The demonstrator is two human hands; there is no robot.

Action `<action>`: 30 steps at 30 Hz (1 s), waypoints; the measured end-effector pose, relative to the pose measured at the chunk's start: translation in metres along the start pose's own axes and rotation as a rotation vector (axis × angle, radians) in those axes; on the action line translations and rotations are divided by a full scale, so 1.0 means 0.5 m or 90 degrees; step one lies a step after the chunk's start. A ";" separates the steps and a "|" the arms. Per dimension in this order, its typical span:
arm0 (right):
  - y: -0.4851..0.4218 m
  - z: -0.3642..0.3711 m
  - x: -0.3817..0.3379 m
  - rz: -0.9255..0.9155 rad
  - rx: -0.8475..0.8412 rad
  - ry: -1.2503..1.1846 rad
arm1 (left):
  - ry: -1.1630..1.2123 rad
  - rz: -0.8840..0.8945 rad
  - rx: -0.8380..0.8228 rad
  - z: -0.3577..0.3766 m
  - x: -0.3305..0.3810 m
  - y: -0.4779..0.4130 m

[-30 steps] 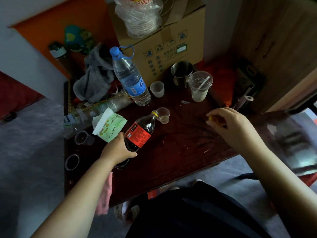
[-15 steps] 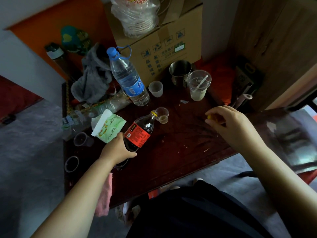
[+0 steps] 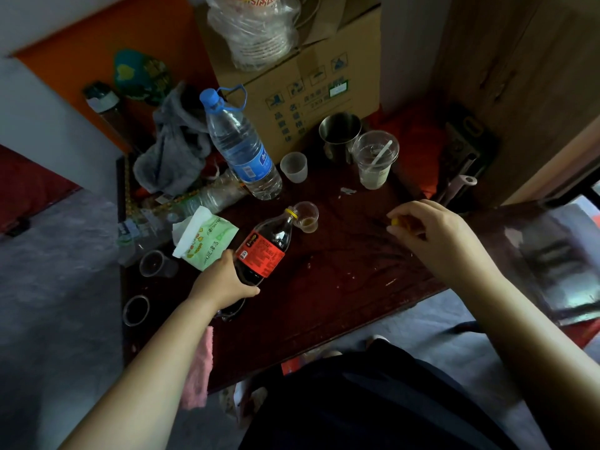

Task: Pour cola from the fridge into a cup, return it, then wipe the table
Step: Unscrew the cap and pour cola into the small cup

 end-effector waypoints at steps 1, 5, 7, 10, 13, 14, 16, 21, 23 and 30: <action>0.000 -0.001 0.000 -0.001 0.001 -0.002 | -0.001 -0.002 -0.001 0.000 0.000 0.000; 0.002 0.000 0.003 -0.003 0.004 -0.006 | -0.003 0.001 -0.002 0.002 0.000 0.000; 0.003 0.001 0.005 -0.003 0.003 -0.005 | -0.002 0.002 -0.003 0.004 0.000 0.001; 0.005 0.001 0.007 -0.002 -0.001 -0.007 | -0.008 0.002 -0.004 0.005 0.000 0.003; 0.006 -0.001 0.008 -0.001 0.000 -0.012 | -0.011 0.000 -0.001 0.006 0.001 0.005; 0.007 -0.001 0.008 0.000 0.000 -0.012 | -0.012 -0.001 -0.001 0.006 0.001 0.005; 0.008 -0.001 0.009 0.002 0.001 -0.013 | -0.014 -0.001 -0.003 0.006 0.001 0.005; 0.011 -0.001 0.010 -0.001 0.004 -0.010 | -0.014 0.000 -0.005 0.008 0.001 0.007; 0.012 -0.002 0.010 -0.002 0.004 -0.009 | -0.014 0.002 -0.003 0.009 0.001 0.007; 0.014 -0.003 0.014 0.008 0.002 -0.011 | -0.010 -0.001 -0.003 0.011 0.003 0.009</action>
Point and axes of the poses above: each hand's wrist, its own y-axis away from the middle knuckle, its own z-axis out of the palm, x = y × z, the point moved 3 cm from there along -y, towards the middle knuckle, and after that the axes turned 12 degrees about z, right-handed, at the moved point
